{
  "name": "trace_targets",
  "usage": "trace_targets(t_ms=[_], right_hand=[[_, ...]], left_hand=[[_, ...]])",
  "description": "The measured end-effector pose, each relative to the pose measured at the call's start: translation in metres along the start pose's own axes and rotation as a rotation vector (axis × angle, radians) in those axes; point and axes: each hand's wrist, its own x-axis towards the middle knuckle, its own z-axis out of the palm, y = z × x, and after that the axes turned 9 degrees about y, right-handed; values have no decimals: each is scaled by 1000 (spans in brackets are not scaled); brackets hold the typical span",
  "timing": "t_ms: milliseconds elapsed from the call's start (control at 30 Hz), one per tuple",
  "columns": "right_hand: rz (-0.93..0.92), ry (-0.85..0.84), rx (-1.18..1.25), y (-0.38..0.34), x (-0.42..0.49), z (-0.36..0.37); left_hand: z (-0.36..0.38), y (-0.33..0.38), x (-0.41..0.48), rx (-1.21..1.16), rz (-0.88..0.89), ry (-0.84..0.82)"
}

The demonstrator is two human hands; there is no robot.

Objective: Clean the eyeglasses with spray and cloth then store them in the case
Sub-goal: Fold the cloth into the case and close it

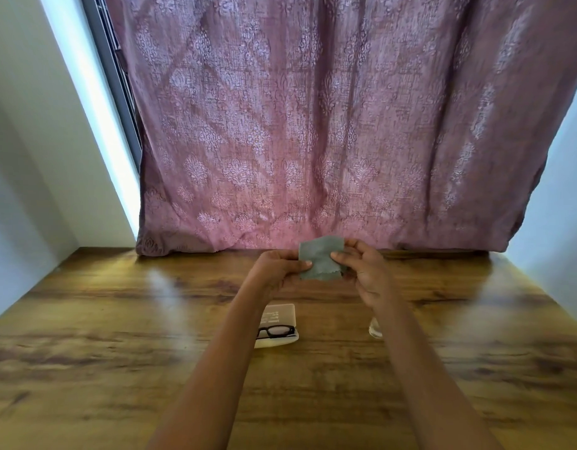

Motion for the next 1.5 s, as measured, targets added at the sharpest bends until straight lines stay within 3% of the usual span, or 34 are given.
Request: trace_targets(t_ms=[133, 267, 367, 533, 633, 833, 933, 1100, 1500], right_hand=[[-280, -129, -70, -10, -2, -5], [-431, -203, -221, -11, -4, -8], [-468, -201, -261, -9, -5, -10], [-511, -181, -269, -7, -4, -7], [-521, -168, -259, -5, -5, -6], [-456, -90, -134, 0, -2, -5], [-341, -23, -134, 3, 0, -4], [-145, -53, -211, 5, 2, -5], [148, 62, 126, 1, -4, -1]], left_hand=[[1, 4, -1, 3, 210, 31], [2, 2, -5, 40, 252, 6], [4, 1, -9, -20, 191, -38], [5, 4, -7, -261, -63, -49], [4, 4, -4, -320, -98, -37], [12, -1, -4, -179, 47, 9], [15, -1, -5, -157, 104, 18], [18, -1, -8, -85, 187, 37], [19, -11, -5, -57, 230, 122]])
